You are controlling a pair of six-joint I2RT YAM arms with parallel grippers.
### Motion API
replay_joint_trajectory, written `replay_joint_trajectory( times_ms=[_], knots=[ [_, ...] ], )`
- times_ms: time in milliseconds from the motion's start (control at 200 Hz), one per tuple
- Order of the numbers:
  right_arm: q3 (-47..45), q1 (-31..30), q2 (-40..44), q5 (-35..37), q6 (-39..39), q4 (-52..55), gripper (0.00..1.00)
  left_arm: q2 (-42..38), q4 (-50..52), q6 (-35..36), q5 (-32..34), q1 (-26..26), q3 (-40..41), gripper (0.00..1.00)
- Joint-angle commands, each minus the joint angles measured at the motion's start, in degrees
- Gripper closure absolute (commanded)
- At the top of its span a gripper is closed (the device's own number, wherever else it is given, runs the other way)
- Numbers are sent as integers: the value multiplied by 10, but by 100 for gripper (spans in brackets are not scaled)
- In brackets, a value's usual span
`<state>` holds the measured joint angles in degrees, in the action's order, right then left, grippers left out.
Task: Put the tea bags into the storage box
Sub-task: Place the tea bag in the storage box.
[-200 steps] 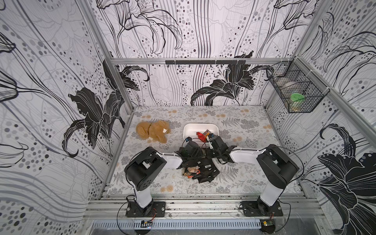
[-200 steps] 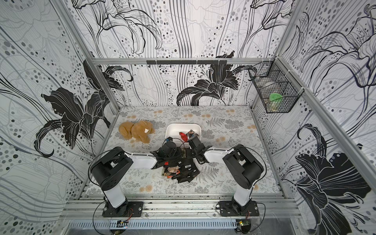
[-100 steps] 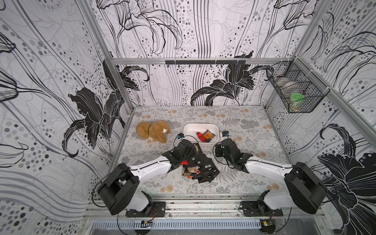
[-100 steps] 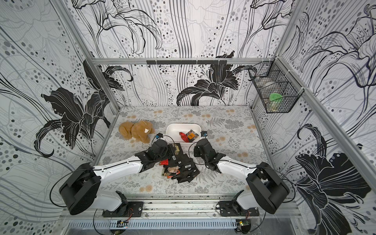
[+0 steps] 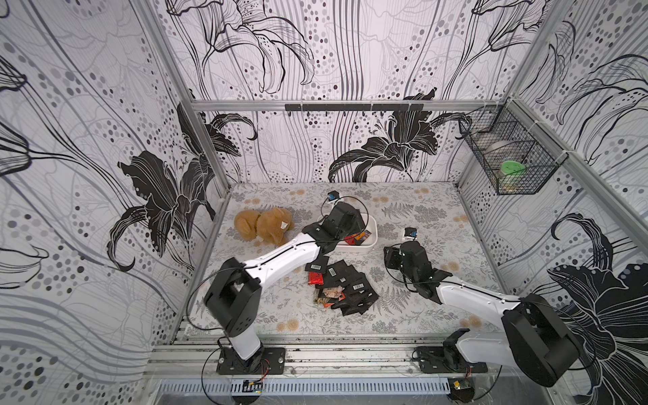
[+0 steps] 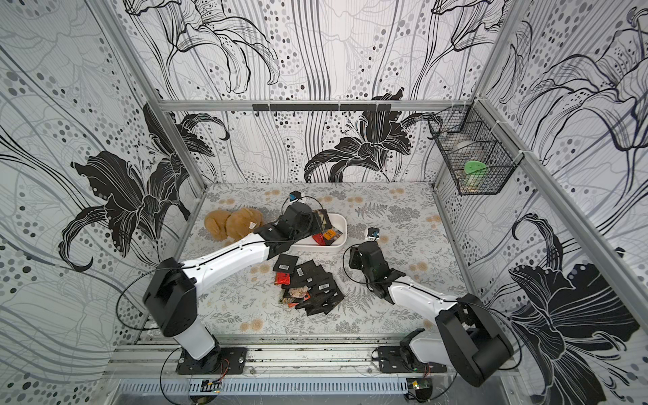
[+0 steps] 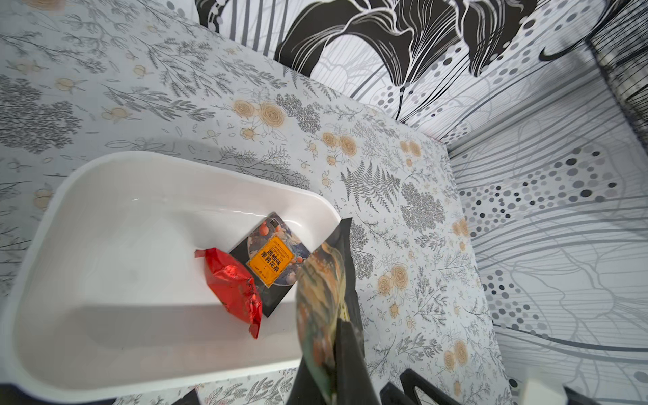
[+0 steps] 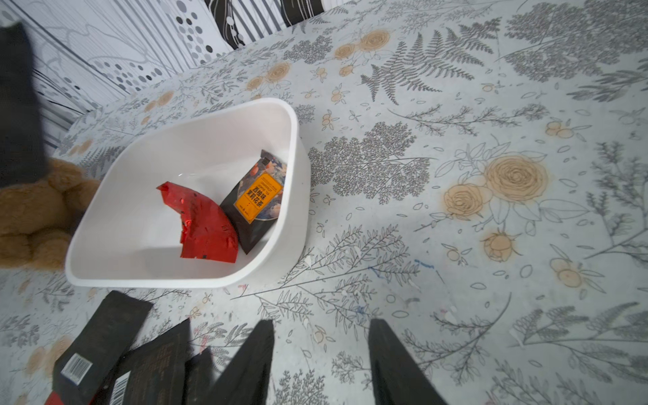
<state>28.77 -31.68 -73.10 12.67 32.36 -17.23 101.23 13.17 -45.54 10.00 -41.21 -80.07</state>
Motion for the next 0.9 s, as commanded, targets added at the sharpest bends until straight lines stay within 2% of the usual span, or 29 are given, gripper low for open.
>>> replay_joint_trajectory(
  times_ms=[0,195,270,385,526,606,731,896],
  knots=[
    [-9,2,22,-26,3,-32,50,75,38,21,-5,-2,-76,100],
    [-24,3,47,-23,1,-36,50,179,75,16,-12,13,-189,100],
    [-32,3,60,-13,-1,-38,50,194,85,15,-8,15,-202,98],
    [-34,4,75,0,-10,-34,49,183,72,17,-1,15,-170,80],
    [-37,3,82,4,-12,-31,49,158,79,10,39,17,-138,82],
    [-37,3,83,0,-13,-31,49,141,75,8,33,23,-121,65],
    [-37,4,83,-14,-19,-38,49,104,78,16,44,24,-105,49],
    [-35,3,76,-74,-40,-55,49,23,49,17,18,20,-27,46]
  ],
)
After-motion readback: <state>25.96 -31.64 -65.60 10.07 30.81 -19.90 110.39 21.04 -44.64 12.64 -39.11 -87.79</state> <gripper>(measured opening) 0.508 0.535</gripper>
